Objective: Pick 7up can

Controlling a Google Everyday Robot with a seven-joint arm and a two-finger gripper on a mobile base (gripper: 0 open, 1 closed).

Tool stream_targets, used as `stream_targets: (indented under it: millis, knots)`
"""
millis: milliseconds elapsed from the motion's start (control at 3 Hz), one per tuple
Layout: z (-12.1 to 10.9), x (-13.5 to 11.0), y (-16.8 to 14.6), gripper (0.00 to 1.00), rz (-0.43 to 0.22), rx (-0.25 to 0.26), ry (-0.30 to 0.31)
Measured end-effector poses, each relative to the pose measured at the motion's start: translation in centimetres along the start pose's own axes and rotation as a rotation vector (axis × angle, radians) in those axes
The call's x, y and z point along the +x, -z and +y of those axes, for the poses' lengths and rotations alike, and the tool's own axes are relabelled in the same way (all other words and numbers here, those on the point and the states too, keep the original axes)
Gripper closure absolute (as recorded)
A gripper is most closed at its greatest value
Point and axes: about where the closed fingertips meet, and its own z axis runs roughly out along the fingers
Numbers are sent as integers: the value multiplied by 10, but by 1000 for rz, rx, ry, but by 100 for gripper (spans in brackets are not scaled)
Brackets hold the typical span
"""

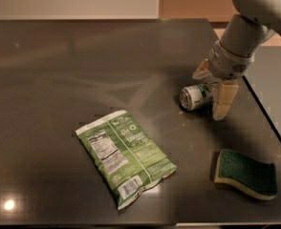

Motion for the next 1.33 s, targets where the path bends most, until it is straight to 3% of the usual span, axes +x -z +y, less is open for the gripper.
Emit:
stream_targets:
  millis: [667,1000,1333]
  knots:
    - [-3,-4,0,62,27,-9,10]
    - [-7,-16,23,87,23,2,25]
    - [-14,-34,54,100,22,34,46]
